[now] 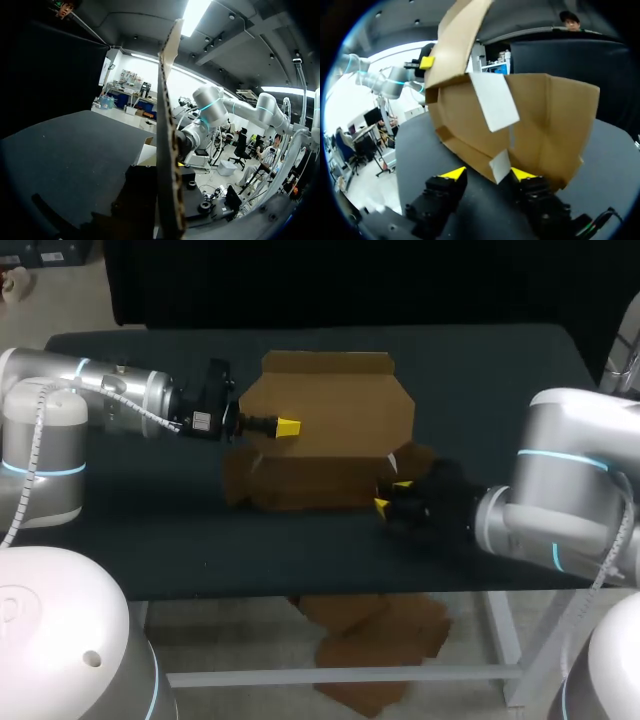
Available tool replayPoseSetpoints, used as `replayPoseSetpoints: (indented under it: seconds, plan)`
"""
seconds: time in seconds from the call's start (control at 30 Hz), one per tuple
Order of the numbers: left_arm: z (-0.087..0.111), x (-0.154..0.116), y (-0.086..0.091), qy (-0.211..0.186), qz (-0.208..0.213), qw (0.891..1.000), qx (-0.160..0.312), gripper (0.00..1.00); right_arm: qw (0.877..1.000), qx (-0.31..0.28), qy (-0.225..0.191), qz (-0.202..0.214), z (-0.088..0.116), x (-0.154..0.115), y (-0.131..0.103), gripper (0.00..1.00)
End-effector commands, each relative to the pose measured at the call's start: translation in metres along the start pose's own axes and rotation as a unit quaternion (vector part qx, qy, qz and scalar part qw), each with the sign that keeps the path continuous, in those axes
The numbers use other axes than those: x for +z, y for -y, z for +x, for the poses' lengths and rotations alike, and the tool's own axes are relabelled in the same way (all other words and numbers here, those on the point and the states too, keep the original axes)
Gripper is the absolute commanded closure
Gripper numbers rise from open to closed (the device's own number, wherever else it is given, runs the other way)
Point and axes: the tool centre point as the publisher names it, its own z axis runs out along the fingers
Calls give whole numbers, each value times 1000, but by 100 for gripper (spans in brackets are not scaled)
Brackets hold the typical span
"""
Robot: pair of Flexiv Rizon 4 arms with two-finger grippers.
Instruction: Assemble the packaging by folding the flat box into shape, placing the metal phone stand inside, and closing the box properly
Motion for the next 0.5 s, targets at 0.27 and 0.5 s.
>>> replayPoseSetpoints:
  seconds: [0.27,0.5]
  plan:
    - [0,-1,-2,-1,-1,1000,0,100,999,-10,26,-19,8,-38,-1,43]
    - [0,-1,-2,-1,-1,1000,0,100,999,-18,33,-20,7,-65,-4,42]
